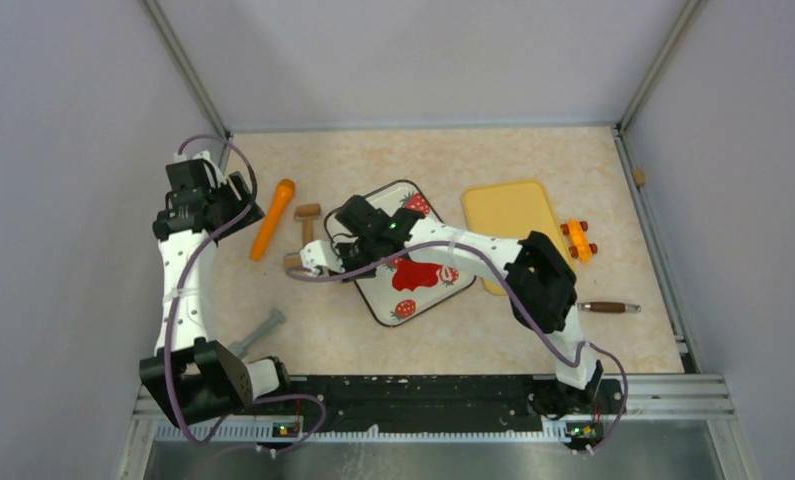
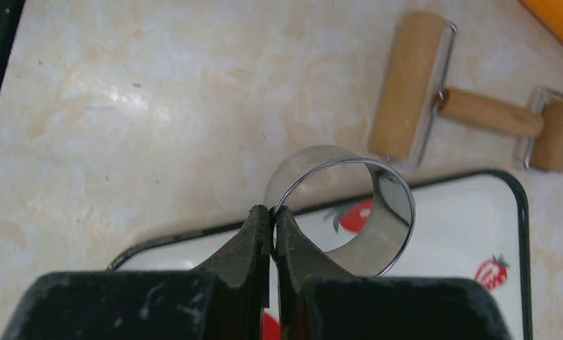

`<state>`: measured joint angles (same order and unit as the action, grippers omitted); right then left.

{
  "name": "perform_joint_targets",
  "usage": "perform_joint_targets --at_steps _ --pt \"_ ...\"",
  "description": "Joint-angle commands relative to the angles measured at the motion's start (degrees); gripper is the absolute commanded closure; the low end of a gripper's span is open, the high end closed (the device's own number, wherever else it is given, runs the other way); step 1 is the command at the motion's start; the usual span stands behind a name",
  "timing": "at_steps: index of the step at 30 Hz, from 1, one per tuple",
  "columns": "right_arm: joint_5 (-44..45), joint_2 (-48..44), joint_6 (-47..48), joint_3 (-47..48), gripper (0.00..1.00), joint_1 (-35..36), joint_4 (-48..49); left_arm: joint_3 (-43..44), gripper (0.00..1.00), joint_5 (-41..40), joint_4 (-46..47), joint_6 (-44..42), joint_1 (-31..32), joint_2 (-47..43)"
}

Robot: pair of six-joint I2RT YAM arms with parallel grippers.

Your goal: Roll out the dumpling wrappers from the dough

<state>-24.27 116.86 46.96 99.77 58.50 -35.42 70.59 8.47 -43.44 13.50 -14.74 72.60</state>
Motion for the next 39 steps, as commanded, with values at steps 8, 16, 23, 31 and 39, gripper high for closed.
perform_joint_targets --at_steps 8,16,23,31,39 --pt "-3.4 12.0 3.5 11.7 1.0 7.2 -1.5 -8.3 0.3 1.2 4.3 4.2 -3.2 -10.6" --pt "-0.5 10.0 0.4 7.5 0.69 7.3 3.0 -12.6 0.33 6.7 8.0 4.7 -3.2 -14.0" --pt "-0.9 1.1 -8.9 1.0 0.63 6.7 7.8 -12.8 0.35 12.9 9.7 1.7 -3.0 -13.6" --pt "1.1 -13.7 -15.4 -9.3 0.5 -0.7 4.2 -10.9 0.38 15.2 7.7 -2.4 4.5 -1.9" --pt "-2.4 -14.5 -9.7 -6.9 0.42 -13.5 -15.1 -4.2 0.39 11.5 3.8 -4.5 15.9 11.8"
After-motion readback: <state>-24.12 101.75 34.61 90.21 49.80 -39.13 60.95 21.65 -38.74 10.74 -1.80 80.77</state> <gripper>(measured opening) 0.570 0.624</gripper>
